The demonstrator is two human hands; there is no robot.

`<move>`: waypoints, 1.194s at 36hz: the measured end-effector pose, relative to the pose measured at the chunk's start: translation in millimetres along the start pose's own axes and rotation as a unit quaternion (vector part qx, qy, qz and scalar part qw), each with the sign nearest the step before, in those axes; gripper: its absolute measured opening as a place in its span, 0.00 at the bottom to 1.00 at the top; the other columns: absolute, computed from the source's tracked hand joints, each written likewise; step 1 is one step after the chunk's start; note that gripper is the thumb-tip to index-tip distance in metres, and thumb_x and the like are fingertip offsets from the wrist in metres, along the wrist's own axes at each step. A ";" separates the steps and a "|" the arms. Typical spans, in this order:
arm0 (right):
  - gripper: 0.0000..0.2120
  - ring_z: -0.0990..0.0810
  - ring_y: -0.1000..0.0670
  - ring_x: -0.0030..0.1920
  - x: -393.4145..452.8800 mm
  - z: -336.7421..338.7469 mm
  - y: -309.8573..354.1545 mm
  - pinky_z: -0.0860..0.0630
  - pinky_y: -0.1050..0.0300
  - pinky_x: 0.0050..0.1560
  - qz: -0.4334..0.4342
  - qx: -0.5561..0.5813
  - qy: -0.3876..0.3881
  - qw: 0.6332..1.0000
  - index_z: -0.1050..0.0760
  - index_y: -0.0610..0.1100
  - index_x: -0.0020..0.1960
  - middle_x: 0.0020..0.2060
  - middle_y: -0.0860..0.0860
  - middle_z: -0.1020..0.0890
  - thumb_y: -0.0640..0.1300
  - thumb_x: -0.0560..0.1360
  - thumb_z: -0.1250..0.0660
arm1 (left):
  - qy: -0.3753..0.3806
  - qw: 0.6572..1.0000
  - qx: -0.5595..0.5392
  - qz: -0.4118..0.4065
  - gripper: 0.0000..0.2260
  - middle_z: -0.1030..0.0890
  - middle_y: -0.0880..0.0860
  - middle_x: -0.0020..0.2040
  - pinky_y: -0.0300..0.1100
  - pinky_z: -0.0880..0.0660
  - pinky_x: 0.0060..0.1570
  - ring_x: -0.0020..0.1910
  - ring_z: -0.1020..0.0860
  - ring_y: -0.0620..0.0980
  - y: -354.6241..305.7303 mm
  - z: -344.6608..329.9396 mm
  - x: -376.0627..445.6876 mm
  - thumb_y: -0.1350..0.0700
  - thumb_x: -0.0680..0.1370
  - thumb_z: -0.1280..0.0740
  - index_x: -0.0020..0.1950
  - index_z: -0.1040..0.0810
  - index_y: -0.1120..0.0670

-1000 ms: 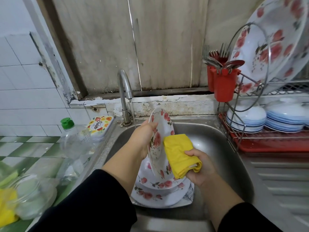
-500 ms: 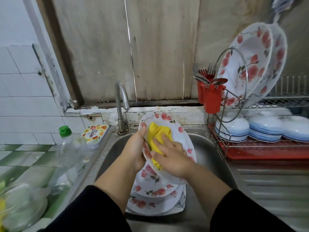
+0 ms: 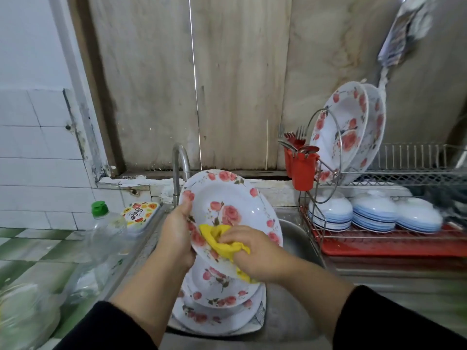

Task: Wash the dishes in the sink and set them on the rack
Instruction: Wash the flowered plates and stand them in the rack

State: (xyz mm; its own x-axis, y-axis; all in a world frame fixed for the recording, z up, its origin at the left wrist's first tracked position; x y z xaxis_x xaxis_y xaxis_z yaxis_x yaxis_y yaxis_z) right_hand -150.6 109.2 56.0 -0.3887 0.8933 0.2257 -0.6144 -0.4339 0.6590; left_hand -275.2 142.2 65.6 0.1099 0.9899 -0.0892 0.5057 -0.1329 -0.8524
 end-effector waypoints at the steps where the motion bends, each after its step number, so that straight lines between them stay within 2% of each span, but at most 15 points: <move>1: 0.25 0.30 0.55 0.62 -7.2 6.0 -9.3 0.37 0.71 0.62 -0.015 -0.037 0.022 0.999 0.23 0.43 0.62 0.61 0.51 0.25 0.44 0.67 0.43 | -0.004 1.000 0.001 -0.006 0.18 0.15 0.56 0.43 0.54 0.25 0.54 0.48 0.19 0.58 0.2 -1.0 -4.7 0.47 0.82 0.45 0.51 0.20 0.56; 6: 0.22 0.38 0.47 0.66 -8.5 47.9 -46.5 0.32 0.52 0.63 -0.093 -0.302 -0.014 0.949 0.32 0.49 0.70 0.64 0.51 0.34 0.41 0.76 0.41 | 0.011 0.999 0.030 -0.003 0.16 0.15 0.53 0.38 0.50 0.25 0.43 0.45 0.19 0.55 9.7 -16.5 -27.7 0.48 0.82 0.45 0.48 0.21 0.53; 11: 0.17 0.36 0.44 0.65 11.1 45.6 -3.5 0.38 0.61 0.62 -0.023 -0.115 -0.139 0.983 0.28 0.40 0.65 0.63 0.46 0.33 0.38 0.77 0.41 | 0.030 0.998 0.052 0.012 0.20 0.16 0.58 0.51 0.50 0.25 0.51 0.51 0.18 0.55 19.3 -44.3 -36.4 0.47 0.82 0.46 0.55 0.20 0.57; 14: 0.17 0.29 0.52 0.59 -7.5 32.8 16.8 0.34 0.67 0.54 0.029 -0.002 -0.065 0.997 0.26 0.44 0.64 0.60 0.50 0.27 0.40 0.76 0.39 | -0.006 1.000 0.014 0.000 0.21 0.15 0.59 0.44 0.50 0.25 0.47 0.42 0.16 0.55 12.1 -45.3 -38.3 0.47 0.82 0.45 0.46 0.18 0.59; 16: 0.19 0.27 0.53 0.54 -26.5 34.4 7.9 0.30 0.64 0.51 0.024 -0.028 0.030 0.999 0.25 0.47 0.61 0.55 0.52 0.26 0.47 0.71 0.40 | -0.034 0.999 0.011 -0.010 0.20 0.15 0.58 0.43 0.50 0.24 0.45 0.42 0.17 0.57 8.8 -39.4 -39.6 0.46 0.81 0.43 0.46 0.18 0.58; 19: 0.16 0.26 0.49 0.57 -36.8 55.4 -27.3 0.28 0.56 0.55 -0.027 -0.230 0.106 0.967 0.26 0.50 0.59 0.56 0.52 0.25 0.48 0.71 0.39 | -0.057 0.998 0.021 -0.026 0.17 0.15 0.55 0.45 0.50 0.24 0.44 0.46 0.19 0.56 13.0 -35.0 -46.5 0.46 0.82 0.44 0.49 0.20 0.54; 22: 0.16 0.31 0.44 0.62 -14.9 80.7 -40.9 0.32 0.52 0.58 -0.082 -0.339 0.005 0.937 0.31 0.46 0.64 0.62 0.48 0.30 0.44 0.76 0.42 | -0.032 0.999 0.043 -0.009 0.16 0.15 0.52 0.45 0.48 0.24 0.44 0.48 0.19 0.53 25.4 -45.4 -53.1 0.46 0.82 0.45 0.54 0.21 0.53; 25: 0.16 0.35 0.41 0.63 5.9 80.0 -25.7 0.35 0.52 0.57 -0.106 -0.207 -0.125 0.964 0.34 0.42 0.63 0.64 0.45 0.34 0.40 0.76 0.42 | -0.009 0.998 0.058 0.016 0.19 0.15 0.54 0.49 0.49 0.24 0.51 0.52 0.19 0.55 34.5 -62.0 -55.8 0.46 0.82 0.47 0.56 0.21 0.55; 27: 0.12 0.32 0.42 0.59 6.6 65.9 -5.1 0.33 0.52 0.54 -0.028 -0.121 -0.139 0.982 0.31 0.44 0.56 0.59 0.47 0.31 0.40 0.73 0.41 | -0.012 0.998 0.054 0.013 0.20 0.16 0.58 0.52 0.51 0.25 0.55 0.53 0.19 0.56 33.4 -65.0 -54.4 0.46 0.82 0.47 0.56 0.20 0.58; 30: 0.08 0.30 0.49 0.51 -17.1 38.7 3.1 0.32 0.57 0.49 0.066 -0.034 0.040 0.996 0.31 0.49 0.48 0.45 0.56 0.30 0.45 0.69 0.40 | -0.041 0.998 0.037 -0.015 0.20 0.16 0.60 0.48 0.50 0.24 0.48 0.46 0.17 0.57 24.4 -55.1 -53.0 0.46 0.82 0.44 0.50 0.19 0.59; 33: 0.16 0.30 0.52 0.54 -36.6 49.2 -32.9 0.32 0.58 0.53 0.018 -0.170 0.177 0.969 0.28 0.52 0.55 0.51 0.57 0.30 0.52 0.69 0.42 | -0.060 0.997 0.039 -0.040 0.16 0.15 0.54 0.43 0.49 0.24 0.44 0.44 0.17 0.55 20.5 -45.2 -55.6 0.47 0.82 0.44 0.49 0.20 0.53; 36: 0.15 0.34 0.46 0.63 -22.8 80.7 -52.1 0.36 0.55 0.54 -0.038 -0.318 0.072 0.945 0.32 0.48 0.61 0.61 0.51 0.31 0.46 0.75 0.41 | -0.045 0.996 0.064 -0.037 0.15 0.15 0.51 0.44 0.48 0.24 0.45 0.48 0.19 0.53 26.8 -52.3 -60.4 0.46 0.82 0.45 0.51 0.21 0.52; 39: 0.15 0.38 0.44 0.64 -6.1 86.6 -28.0 0.38 0.52 0.59 -0.046 -0.235 -0.076 0.968 0.35 0.45 0.63 0.64 0.46 0.35 0.42 0.77 0.43 | -0.015 0.996 0.080 -0.020 0.17 0.15 0.53 0.49 0.49 0.24 0.50 0.52 0.19 0.54 31.9 -70.4 -62.4 0.45 0.81 0.44 0.53 0.20 0.53; 41: 0.14 0.36 0.44 0.62 -6.3 73.4 -10.1 0.35 0.51 0.59 0.004 -0.183 -0.072 0.981 0.34 0.44 0.61 0.62 0.46 0.34 0.42 0.76 0.42 | -0.007 0.996 0.083 -0.022 0.20 0.16 0.56 0.52 0.51 0.25 0.56 0.55 0.20 0.55 30.6 -74.7 -61.2 0.44 0.81 0.44 0.56 0.20 0.56; 43: 0.13 0.34 0.45 0.58 -17.2 50.9 -7.0 0.33 0.50 0.57 0.070 -0.149 0.026 0.986 0.31 0.44 0.57 0.56 0.48 0.32 0.45 0.74 0.41 | -0.029 0.996 0.073 -0.029 0.20 0.16 0.56 0.51 0.51 0.26 0.56 0.54 0.19 0.55 27.3 -67.9 -59.4 0.43 0.81 0.44 0.54 0.19 0.56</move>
State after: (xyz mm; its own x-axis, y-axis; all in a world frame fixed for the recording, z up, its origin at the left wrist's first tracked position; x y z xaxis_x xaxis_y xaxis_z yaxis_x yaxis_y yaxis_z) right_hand -104.6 102.9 84.0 -0.5145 0.8182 0.2567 -0.7233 -0.5749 0.3826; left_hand -209.8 76.5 82.6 0.0325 0.9974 -0.0641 0.3795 -0.0716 -0.9224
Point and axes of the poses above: each hand's wrist, its own x-axis towards the middle knuckle, its own z-axis out of the back of the hand, y = z × x, the point moved 5 cm from there along x, towards the middle knuckle
